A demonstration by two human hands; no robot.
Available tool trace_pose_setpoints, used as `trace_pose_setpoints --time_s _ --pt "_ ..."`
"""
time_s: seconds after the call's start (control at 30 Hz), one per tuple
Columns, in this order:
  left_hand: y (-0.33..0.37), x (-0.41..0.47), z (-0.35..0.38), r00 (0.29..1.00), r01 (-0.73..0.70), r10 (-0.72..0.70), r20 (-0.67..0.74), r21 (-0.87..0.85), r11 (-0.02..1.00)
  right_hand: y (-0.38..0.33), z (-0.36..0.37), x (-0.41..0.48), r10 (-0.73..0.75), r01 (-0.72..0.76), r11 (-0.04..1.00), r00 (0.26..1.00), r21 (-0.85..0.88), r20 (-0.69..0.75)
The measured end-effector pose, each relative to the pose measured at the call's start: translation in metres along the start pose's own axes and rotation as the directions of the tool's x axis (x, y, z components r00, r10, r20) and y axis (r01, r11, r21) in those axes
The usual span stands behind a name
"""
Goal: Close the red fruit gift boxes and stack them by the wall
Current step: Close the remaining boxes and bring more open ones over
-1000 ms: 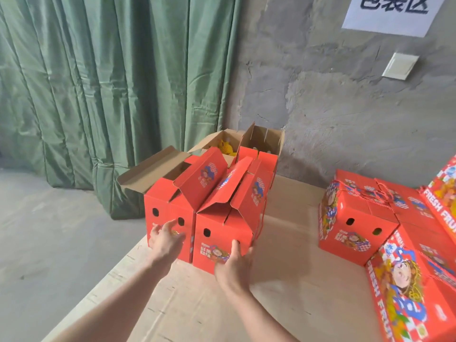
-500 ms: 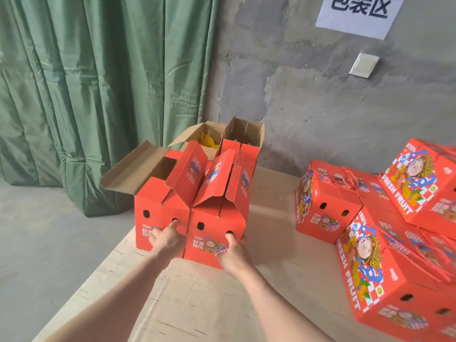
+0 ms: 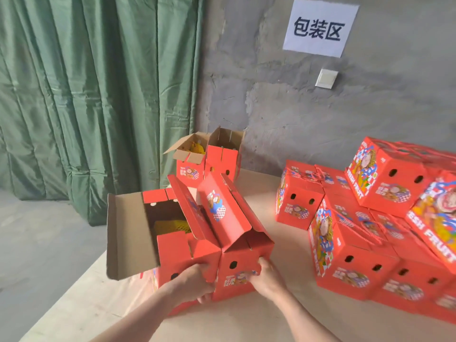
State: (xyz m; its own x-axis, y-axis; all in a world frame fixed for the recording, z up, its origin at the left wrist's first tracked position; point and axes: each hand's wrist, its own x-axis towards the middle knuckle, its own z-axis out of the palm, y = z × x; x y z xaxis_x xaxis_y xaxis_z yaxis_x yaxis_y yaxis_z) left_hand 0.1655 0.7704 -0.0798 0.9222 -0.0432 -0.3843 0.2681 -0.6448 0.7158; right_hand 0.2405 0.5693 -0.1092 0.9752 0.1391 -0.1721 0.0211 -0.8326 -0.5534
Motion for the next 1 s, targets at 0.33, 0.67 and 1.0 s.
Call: trace_pose_setpoints --time_s 0.33,0.67,1.0 --pt "0.057 -0.077 0.124 0.938 -0.32 0.259 0.233 0.285 0.904 0.127 -0.053 -0.144 0.028 -0.038 0.999 0.973 -0.039 -0.228" --pt "0.097 -0.15 0.211 0.881 -0.444 0.296 0.369 0.426 0.788 0.219 -0.081 -0.304 -0.012 0.003 1.0 0.85 -0.019 -0.526" --pt "0.156 -0.184 0.179 0.488 -0.735 0.86 -0.15 0.461 0.498 0.173 -0.165 -0.277 -0.082 0.258 0.914 0.875 0.314 -0.478"
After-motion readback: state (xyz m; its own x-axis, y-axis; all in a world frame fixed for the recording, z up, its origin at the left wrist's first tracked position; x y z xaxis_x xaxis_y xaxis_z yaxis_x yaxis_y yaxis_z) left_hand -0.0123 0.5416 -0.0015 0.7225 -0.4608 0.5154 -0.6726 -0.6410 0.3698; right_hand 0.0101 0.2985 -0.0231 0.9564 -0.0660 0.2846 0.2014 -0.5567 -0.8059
